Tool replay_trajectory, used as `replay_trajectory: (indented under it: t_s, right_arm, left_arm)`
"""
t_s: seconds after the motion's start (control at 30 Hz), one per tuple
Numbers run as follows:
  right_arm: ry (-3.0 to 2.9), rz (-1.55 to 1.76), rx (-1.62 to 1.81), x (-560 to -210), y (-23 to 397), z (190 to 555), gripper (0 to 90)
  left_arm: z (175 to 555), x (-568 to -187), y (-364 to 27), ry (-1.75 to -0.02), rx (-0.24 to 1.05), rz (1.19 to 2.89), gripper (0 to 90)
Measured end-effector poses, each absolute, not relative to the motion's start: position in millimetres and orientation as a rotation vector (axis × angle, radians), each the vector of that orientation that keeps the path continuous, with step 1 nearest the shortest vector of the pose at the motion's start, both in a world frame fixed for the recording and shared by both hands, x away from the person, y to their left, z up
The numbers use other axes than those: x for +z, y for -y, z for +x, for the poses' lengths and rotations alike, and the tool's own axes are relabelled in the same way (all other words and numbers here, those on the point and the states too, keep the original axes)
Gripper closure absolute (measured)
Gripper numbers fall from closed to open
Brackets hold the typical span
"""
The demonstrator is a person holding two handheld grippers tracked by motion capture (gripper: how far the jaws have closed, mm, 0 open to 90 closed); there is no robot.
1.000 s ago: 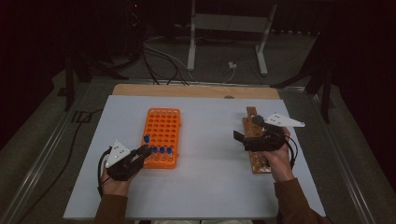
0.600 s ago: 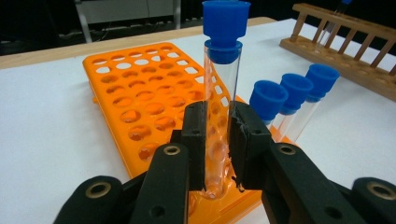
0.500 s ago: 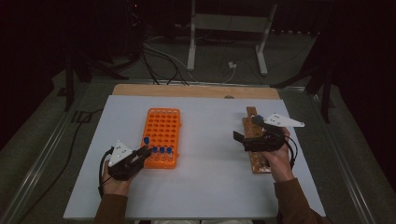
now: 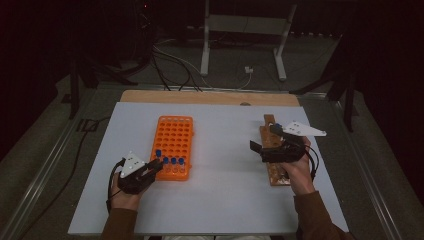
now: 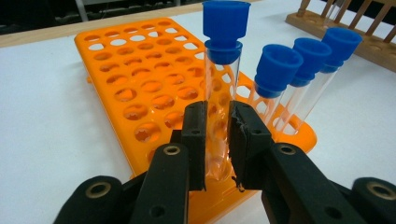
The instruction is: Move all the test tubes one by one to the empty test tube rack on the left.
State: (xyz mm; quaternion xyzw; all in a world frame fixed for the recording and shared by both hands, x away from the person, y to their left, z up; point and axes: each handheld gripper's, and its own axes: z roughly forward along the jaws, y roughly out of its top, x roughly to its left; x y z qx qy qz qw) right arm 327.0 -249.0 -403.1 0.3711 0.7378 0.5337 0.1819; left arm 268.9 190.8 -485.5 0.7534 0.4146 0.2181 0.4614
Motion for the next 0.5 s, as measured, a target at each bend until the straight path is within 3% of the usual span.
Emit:
replay_trajectory:
  t_s: [0.5]
  right_arm:
    - [-2.097, 1.037, 1.502, -404.6, 247.0, 327.1, 0.0]
  left_arm:
    - [267.4, -487.2, -186.3, -1.021, 0.548, 1.915, 78.2]
